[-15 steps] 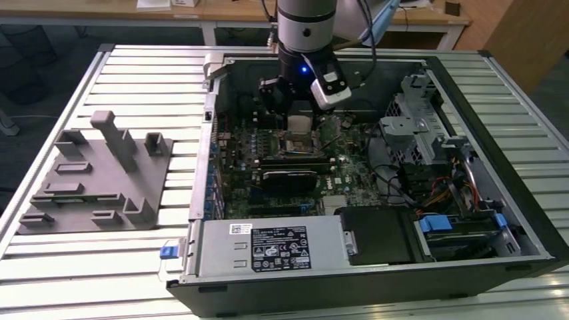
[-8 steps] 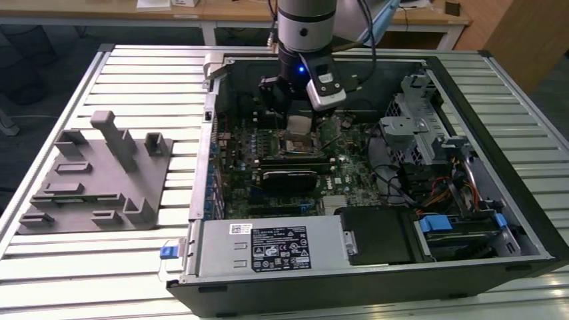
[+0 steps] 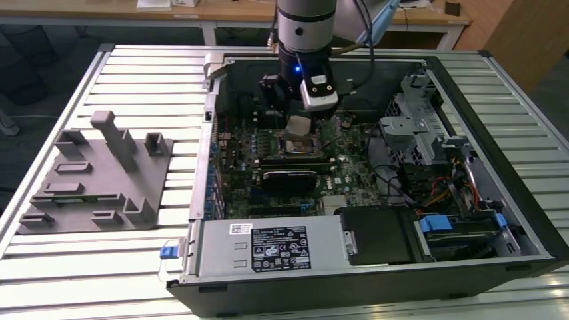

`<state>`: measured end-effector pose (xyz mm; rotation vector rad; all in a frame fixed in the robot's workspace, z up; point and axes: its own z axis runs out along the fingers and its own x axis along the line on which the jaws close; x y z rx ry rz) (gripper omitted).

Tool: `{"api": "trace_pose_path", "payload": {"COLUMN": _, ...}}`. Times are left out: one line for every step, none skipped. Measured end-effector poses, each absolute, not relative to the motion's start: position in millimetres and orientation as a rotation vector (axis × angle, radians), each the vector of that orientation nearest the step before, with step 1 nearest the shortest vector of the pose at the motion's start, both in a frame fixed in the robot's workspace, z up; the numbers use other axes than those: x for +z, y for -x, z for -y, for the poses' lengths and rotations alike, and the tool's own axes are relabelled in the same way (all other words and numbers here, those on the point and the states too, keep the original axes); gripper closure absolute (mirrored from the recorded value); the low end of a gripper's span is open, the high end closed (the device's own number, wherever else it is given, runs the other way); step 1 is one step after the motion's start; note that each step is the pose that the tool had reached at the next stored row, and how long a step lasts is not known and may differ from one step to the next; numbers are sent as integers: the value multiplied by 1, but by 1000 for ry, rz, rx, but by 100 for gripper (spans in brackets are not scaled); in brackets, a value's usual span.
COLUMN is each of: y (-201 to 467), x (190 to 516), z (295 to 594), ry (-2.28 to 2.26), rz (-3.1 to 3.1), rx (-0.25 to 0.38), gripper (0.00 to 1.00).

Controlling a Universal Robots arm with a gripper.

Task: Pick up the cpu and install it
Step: 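Place the cpu into insertion slot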

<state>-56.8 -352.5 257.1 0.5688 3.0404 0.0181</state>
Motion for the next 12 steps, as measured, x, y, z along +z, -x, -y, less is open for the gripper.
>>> {"api": "trace_pose_path", "payload": {"y": 57, "x": 257, "z": 353, "ry": -596, "rz": -3035, "rx": 17, "gripper": 45}}
{"api": "trace_pose_path", "payload": {"y": 57, "x": 257, "z": 353, "ry": -624, "rz": -3029, "rx": 17, "gripper": 45}}
{"api": "trace_pose_path", "payload": {"y": 57, "x": 257, "z": 353, "ry": -651, "rz": -3024, "rx": 16, "gripper": 45}}
{"api": "trace_pose_path", "payload": {"y": 57, "x": 257, "z": 353, "ry": -678, "rz": -3018, "rx": 15, "gripper": 45}}
{"api": "trace_pose_path", "payload": {"y": 57, "x": 257, "z": 353, "ry": -705, "rz": -3011, "rx": 15, "gripper": 45}}
{"api": "trace_pose_path", "payload": {"y": 57, "x": 257, "z": 353, "ry": -734, "rz": -3004, "rx": 14, "gripper": 45}}
{"api": "trace_pose_path", "payload": {"y": 57, "x": 257, "z": 353, "ry": -761, "rz": -2998, "rx": 13, "gripper": 45}}
{"api": "trace_pose_path", "payload": {"y": 57, "x": 257, "z": 353, "ry": -786, "rz": -2991, "rx": 13, "gripper": 45}}
{"api": "trace_pose_path", "payload": {"y": 57, "x": 257, "z": 353, "ry": -813, "rz": -2984, "rx": 12, "gripper": 45}}
{"api": "trace_pose_path", "payload": {"y": 57, "x": 256, "z": 353, "ry": -840, "rz": -2976, "rx": 11, "gripper": 45}}
{"api": "trace_pose_path", "payload": {"y": 57, "x": 256, "z": 353, "ry": -866, "rz": -2968, "rx": 10, "gripper": 45}}
{"api": "trace_pose_path", "payload": {"y": 57, "x": 256, "z": 353, "ry": -893, "rz": -2961, "rx": 10, "gripper": 45}}
